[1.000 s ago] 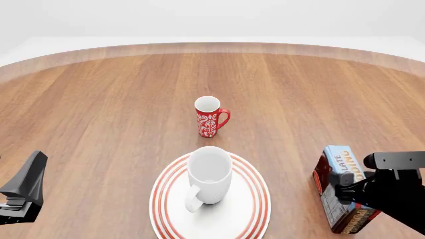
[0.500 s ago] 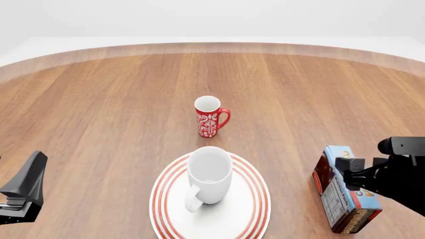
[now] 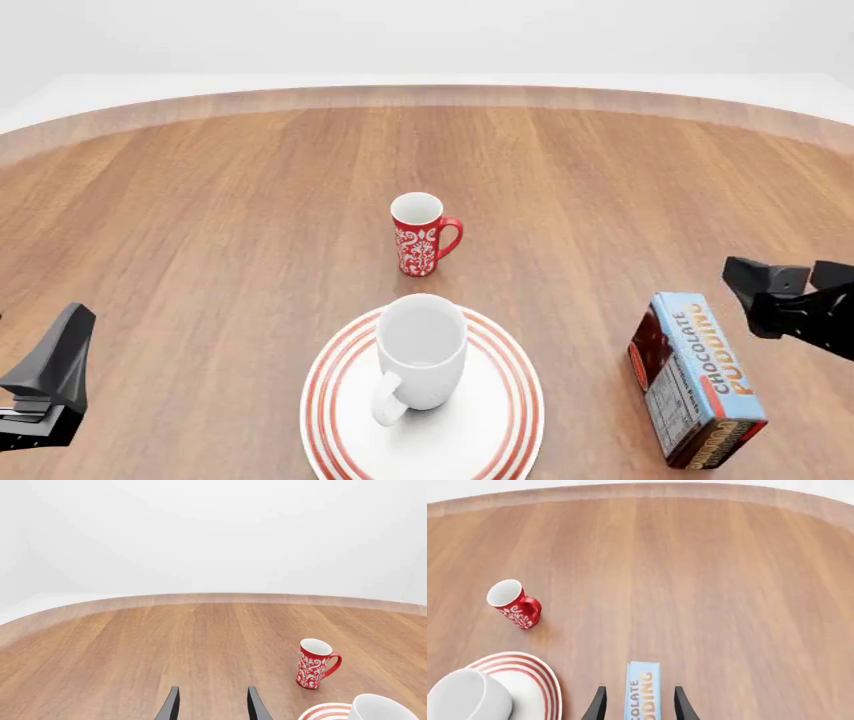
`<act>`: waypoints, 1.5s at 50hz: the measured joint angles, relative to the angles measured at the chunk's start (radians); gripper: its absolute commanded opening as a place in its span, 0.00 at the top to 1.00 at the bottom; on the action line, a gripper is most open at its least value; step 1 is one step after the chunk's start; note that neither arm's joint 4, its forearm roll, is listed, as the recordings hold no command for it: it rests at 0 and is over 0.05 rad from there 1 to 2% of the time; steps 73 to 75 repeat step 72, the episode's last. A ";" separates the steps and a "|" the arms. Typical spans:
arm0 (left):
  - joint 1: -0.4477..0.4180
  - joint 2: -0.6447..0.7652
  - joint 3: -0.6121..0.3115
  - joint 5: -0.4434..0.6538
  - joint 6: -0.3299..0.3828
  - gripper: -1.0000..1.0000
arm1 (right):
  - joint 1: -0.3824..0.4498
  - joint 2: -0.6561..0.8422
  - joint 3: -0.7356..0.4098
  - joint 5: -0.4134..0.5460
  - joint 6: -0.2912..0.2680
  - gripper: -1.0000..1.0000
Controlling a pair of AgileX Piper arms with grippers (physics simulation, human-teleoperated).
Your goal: Pick up the white mug and put it on the plate, and put the chocolate pudding to the right of the plate.
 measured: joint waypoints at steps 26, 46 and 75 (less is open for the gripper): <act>-0.003 -0.023 0.000 0.021 0.007 0.00 | -0.075 -0.216 -0.032 -0.001 -0.038 0.00; -0.005 -0.039 0.000 0.034 0.008 0.00 | -0.158 -0.445 -0.045 0.019 -0.024 0.00; -0.007 -0.007 0.000 0.001 0.013 0.00 | -0.349 -0.594 -0.050 -0.178 -0.017 0.00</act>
